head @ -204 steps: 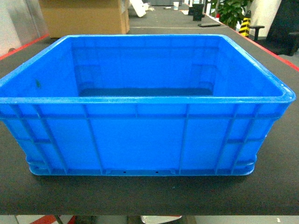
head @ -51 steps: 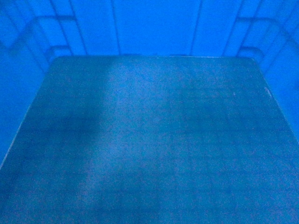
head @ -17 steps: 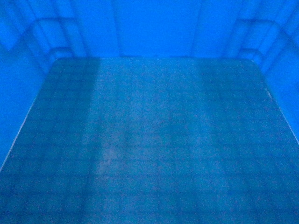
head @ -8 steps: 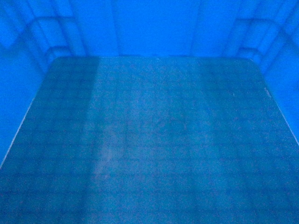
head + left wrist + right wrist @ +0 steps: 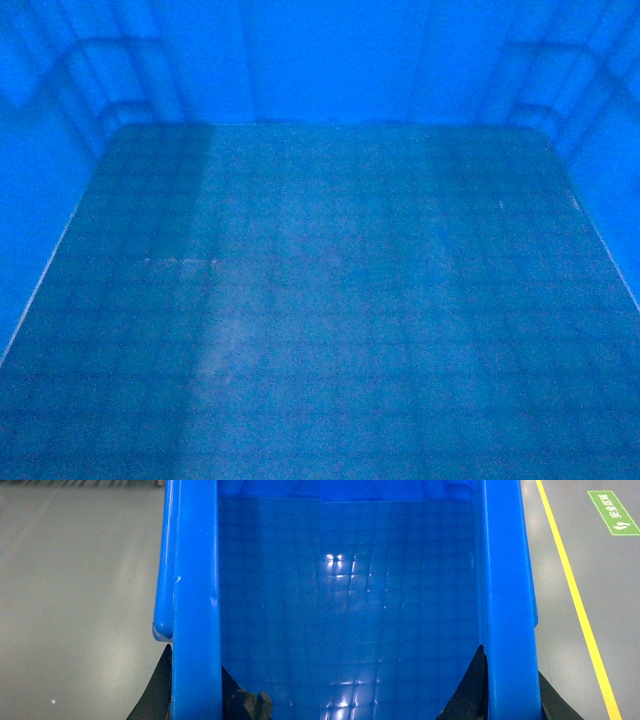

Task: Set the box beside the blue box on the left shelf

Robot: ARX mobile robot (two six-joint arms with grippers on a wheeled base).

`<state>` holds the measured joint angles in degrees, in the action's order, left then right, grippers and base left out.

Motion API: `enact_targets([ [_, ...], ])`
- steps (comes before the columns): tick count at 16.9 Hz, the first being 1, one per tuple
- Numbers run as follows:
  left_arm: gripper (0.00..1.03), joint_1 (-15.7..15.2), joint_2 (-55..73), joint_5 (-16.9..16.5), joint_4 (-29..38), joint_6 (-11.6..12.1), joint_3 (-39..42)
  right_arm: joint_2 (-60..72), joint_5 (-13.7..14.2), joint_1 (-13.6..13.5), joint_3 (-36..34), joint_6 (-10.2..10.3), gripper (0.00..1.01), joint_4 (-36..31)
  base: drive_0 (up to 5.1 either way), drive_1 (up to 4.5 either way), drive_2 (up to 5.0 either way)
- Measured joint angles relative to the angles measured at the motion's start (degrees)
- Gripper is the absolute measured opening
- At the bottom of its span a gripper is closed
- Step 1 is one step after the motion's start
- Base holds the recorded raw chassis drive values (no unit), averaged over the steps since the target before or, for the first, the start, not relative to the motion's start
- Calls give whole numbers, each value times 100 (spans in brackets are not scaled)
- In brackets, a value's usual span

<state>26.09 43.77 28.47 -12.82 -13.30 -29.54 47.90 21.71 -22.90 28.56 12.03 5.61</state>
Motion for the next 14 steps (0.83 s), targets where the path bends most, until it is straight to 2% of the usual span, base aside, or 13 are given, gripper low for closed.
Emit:
enact_targets([
  [14,8,0,0,0,0,-2,0,0,0,0,-2,-2,10,-2,9,427,-409],
])
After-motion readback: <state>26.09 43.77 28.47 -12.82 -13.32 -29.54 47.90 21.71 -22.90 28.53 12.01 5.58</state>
